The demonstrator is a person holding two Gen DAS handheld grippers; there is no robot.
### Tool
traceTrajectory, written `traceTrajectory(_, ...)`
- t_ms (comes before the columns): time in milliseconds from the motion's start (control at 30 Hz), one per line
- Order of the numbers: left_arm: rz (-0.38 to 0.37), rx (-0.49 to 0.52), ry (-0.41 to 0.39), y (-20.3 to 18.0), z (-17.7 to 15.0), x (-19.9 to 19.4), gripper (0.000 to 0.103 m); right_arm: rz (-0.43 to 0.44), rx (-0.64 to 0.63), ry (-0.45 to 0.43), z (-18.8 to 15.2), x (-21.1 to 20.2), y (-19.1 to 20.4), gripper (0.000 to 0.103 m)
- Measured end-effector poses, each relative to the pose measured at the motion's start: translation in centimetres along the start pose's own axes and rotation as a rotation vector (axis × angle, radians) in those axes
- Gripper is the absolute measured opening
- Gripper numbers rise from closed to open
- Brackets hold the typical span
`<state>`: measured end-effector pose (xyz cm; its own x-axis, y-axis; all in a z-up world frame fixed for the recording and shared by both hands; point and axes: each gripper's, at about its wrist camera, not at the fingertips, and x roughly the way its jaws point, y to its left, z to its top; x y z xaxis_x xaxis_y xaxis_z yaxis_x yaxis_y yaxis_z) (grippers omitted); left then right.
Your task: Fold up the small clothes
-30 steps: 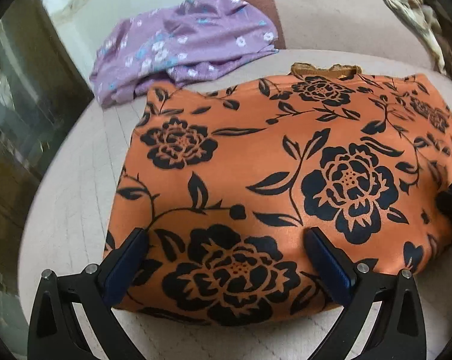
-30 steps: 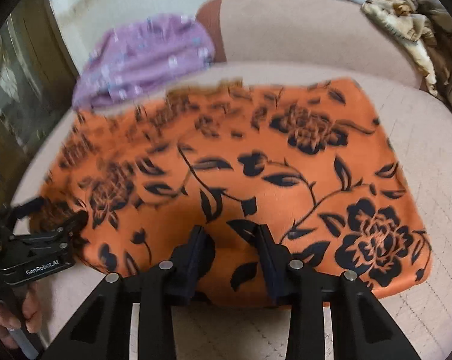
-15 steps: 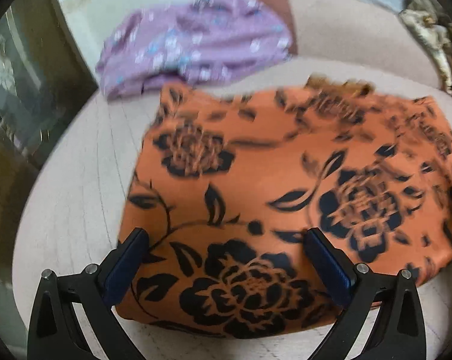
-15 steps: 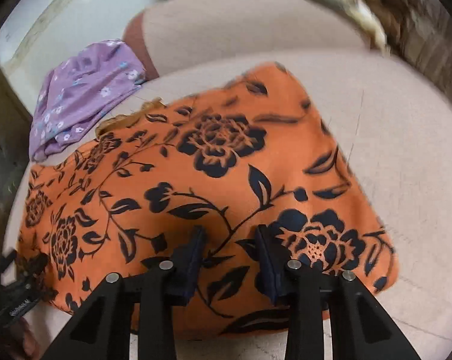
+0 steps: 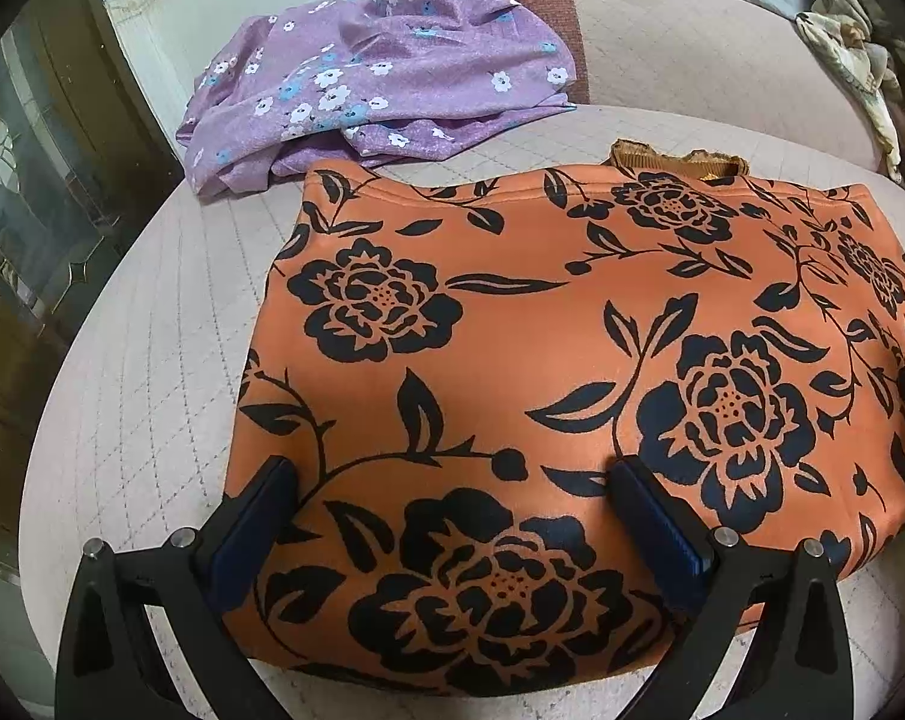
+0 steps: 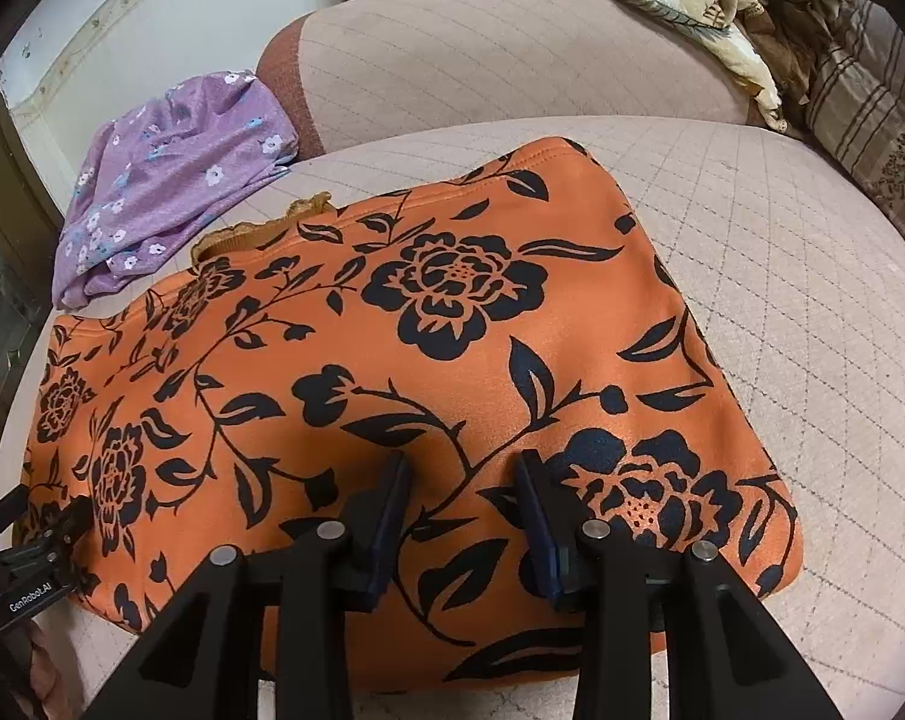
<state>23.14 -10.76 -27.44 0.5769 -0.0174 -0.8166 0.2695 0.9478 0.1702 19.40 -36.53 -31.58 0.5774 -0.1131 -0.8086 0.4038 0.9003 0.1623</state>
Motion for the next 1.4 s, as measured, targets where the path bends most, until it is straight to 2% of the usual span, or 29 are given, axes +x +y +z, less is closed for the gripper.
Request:
traceTrajectory(567,0.007,0.001,-0.01,-0.15,0.06,0.19,0.103,-0.015,-0.023,-0.01,0.01,0.1,0.34,0.046)
traceTrajectory(1400,0.013,-0.001,-0.017,-0.25,-0.02,0.15,0.103,-0.022,-0.033,-0.012,0.01,0.25,0.58,0.047)
